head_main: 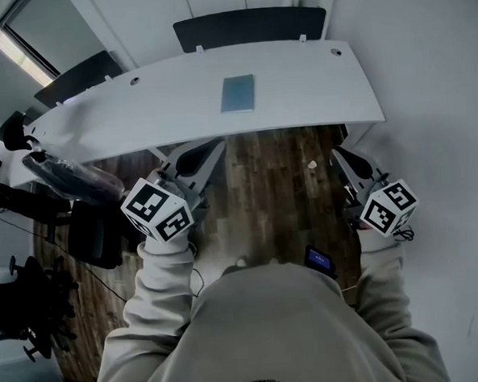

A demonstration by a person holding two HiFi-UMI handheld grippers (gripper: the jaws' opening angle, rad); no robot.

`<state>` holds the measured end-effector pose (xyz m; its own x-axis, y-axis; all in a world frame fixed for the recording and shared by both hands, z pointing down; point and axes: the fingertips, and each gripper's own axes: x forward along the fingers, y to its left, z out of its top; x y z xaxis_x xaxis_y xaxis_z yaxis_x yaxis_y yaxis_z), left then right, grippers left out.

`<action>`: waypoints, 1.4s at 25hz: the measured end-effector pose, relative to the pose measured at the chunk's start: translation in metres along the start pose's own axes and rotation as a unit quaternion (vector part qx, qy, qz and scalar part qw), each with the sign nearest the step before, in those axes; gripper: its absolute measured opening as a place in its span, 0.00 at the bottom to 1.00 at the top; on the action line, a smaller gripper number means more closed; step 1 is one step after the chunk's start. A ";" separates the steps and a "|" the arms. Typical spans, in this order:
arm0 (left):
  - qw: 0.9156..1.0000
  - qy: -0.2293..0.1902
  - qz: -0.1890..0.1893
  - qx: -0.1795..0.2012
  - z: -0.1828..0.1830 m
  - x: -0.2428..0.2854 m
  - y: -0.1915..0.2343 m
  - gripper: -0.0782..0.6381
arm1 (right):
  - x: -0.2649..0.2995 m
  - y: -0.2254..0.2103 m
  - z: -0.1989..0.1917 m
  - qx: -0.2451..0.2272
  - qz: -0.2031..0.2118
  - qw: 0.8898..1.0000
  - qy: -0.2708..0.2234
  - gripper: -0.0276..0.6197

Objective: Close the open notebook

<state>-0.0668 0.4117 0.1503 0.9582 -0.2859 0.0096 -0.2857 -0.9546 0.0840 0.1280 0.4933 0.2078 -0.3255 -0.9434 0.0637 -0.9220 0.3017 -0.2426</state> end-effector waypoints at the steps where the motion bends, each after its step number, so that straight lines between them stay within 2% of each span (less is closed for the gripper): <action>1: 1.000 0.001 -0.001 0.001 -0.001 0.004 0.000 0.11 | -0.002 -0.003 0.002 -0.001 0.001 1.000 -0.003 0.07; 5: 1.000 0.003 -0.009 0.011 -0.003 0.026 -0.005 0.11 | -0.002 -0.009 0.010 -0.012 0.017 1.000 -0.001 0.07; 7: 1.000 -0.016 -0.001 0.023 0.003 0.033 -0.001 0.11 | 0.005 -0.015 0.011 -0.014 0.023 1.000 0.004 0.07; 9: 0.999 -0.042 0.008 0.028 0.011 0.035 0.009 0.11 | 0.013 -0.022 0.011 -0.012 0.027 1.000 0.008 0.07; 13: 0.998 -0.057 0.017 0.030 0.017 0.043 0.042 0.11 | 0.041 -0.031 0.006 -0.021 0.039 0.999 0.024 0.07; 16: 0.997 -0.073 0.011 0.025 0.011 0.051 0.074 0.11 | 0.071 -0.042 0.001 -0.035 0.041 0.998 0.031 0.07; 20: 0.997 -0.080 0.016 0.006 -0.007 0.068 0.125 0.11 | 0.111 -0.063 -0.017 -0.019 0.024 0.999 0.043 0.07; 25: 0.996 -0.090 0.020 0.005 0.004 0.091 0.185 0.11 | 0.173 -0.082 -0.020 -0.019 0.031 0.996 0.083 0.07; 28: 0.996 -0.092 0.019 -0.003 0.003 0.096 0.225 0.11 | 0.215 -0.082 -0.014 0.013 0.043 0.997 0.068 0.07; 30: 0.996 -0.084 0.032 -0.010 -0.002 0.104 0.261 0.11 | 0.246 -0.082 -0.010 0.033 0.048 0.997 0.059 0.07; 32: 0.997 -0.066 0.045 -0.013 -0.012 0.114 0.294 0.11 | 0.273 -0.087 -0.014 0.029 0.033 0.996 0.080 0.07; 35: 0.998 -0.043 0.036 -0.012 -0.024 0.131 0.330 0.11 | 0.307 -0.105 -0.013 0.034 0.012 0.994 0.101 0.07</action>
<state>-0.0349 0.0613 0.2027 0.9302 -0.3604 -0.0699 -0.3520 -0.9296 0.1094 0.1216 0.1735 0.2656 -0.3890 -0.8871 0.2483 -0.8993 0.3073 -0.3112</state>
